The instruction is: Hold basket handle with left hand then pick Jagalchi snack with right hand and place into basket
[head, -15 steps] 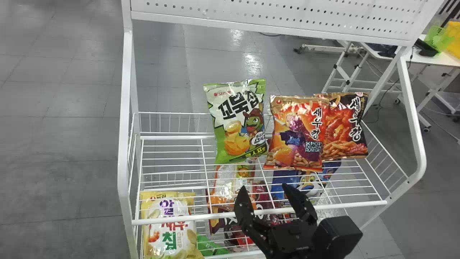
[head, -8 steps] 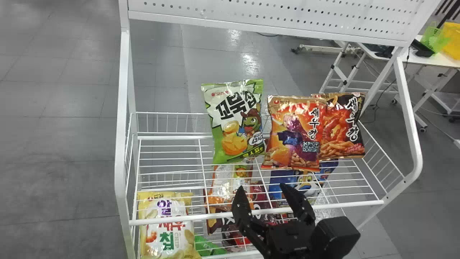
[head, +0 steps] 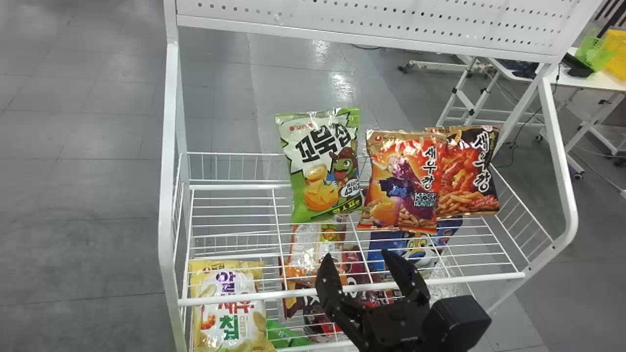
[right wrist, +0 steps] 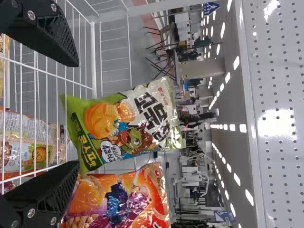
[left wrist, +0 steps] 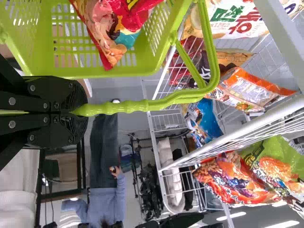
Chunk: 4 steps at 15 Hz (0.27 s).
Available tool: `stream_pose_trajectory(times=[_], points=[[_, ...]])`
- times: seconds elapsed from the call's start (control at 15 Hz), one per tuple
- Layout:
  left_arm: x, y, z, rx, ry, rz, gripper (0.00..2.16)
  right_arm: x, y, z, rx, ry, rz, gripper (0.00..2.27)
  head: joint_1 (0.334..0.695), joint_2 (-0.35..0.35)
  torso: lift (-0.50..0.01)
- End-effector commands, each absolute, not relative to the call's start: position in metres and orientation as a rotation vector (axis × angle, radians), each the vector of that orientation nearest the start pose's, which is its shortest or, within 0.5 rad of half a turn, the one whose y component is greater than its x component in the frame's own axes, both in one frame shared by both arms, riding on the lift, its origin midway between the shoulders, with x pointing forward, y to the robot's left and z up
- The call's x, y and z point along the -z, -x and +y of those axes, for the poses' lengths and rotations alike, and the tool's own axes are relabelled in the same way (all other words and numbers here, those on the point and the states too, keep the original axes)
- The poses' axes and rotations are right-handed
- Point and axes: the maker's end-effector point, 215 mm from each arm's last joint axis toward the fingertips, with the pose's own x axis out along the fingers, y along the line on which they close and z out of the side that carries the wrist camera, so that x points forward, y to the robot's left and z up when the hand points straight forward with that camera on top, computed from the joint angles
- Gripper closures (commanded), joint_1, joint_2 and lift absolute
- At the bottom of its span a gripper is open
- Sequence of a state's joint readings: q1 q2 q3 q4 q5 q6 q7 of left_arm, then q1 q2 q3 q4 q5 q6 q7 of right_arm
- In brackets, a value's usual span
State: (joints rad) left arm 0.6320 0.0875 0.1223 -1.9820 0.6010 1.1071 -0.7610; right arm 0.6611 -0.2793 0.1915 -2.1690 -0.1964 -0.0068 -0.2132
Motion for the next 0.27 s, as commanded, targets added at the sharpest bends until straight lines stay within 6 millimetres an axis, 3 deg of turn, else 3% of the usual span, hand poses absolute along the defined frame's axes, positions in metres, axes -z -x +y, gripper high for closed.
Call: stream_pose_trajectory(times=[0.0,0.2], points=[[0.5074,-0.1916,0.0609,0.784,0.959,1.029,1.87,0.3551,-0.386,-0.1812,-0.096,-0.069,0.121,0.07,0.695,-0.249,-0.01],[0.5077,-0.192,0.0618,0.782,0.962,1.028,1.87,0.3525,-0.3862,-0.1801,-0.098,-0.067,0.116,0.07,0.695,-0.245,-0.01]])
